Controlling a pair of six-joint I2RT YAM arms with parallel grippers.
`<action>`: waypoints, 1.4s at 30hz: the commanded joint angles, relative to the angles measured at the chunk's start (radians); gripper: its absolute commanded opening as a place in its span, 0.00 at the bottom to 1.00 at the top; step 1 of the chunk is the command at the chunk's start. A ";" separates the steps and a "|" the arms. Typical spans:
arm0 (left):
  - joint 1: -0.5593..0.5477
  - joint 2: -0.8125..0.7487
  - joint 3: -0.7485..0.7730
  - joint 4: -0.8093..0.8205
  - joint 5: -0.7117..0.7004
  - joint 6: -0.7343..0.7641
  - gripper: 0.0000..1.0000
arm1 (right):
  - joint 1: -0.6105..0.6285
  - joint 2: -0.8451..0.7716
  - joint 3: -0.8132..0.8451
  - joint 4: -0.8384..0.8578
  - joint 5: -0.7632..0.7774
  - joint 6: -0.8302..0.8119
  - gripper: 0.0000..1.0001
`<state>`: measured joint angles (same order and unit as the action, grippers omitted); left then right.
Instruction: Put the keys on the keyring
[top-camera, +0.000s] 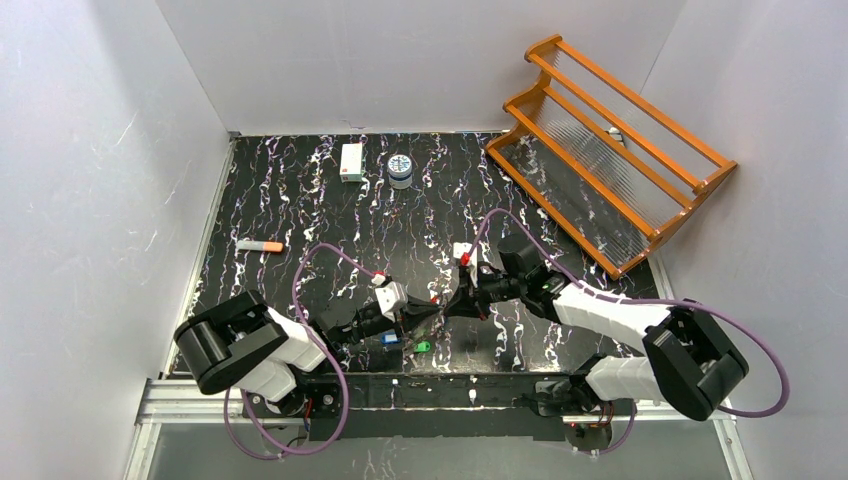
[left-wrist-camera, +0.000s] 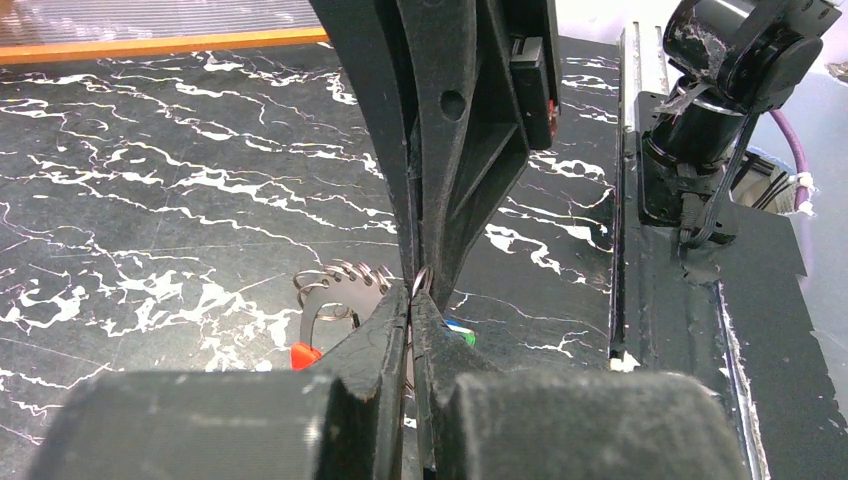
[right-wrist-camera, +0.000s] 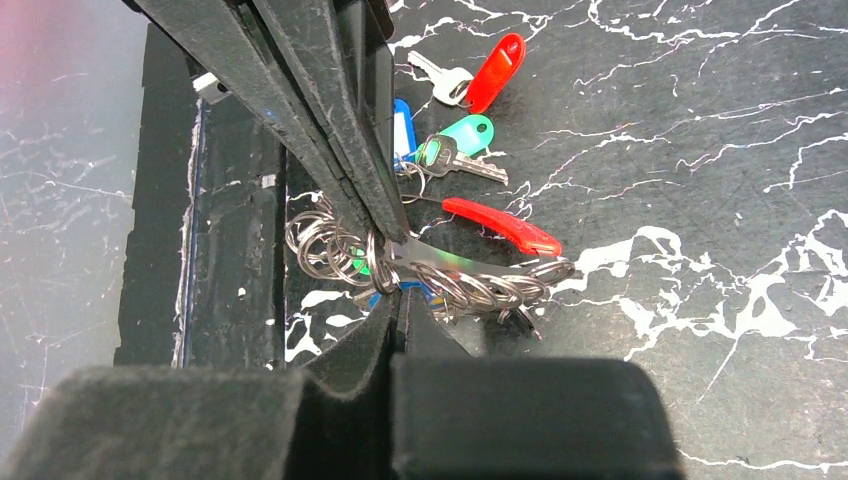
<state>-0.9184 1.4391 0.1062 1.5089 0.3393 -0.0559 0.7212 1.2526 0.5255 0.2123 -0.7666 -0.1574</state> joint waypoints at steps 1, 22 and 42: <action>0.000 -0.048 0.002 0.229 0.007 -0.001 0.00 | -0.002 0.031 0.011 0.057 -0.030 0.011 0.01; -0.001 -0.056 0.011 0.188 -0.053 0.039 0.00 | -0.001 -0.362 -0.151 0.083 0.320 -0.011 0.86; 0.000 0.235 0.409 -0.326 -0.144 0.062 0.00 | -0.002 -0.435 -0.092 0.048 0.729 0.233 0.99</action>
<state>-0.9184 1.6375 0.4492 1.2667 0.2153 -0.0051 0.7200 0.8429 0.3805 0.2340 -0.2161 -0.0208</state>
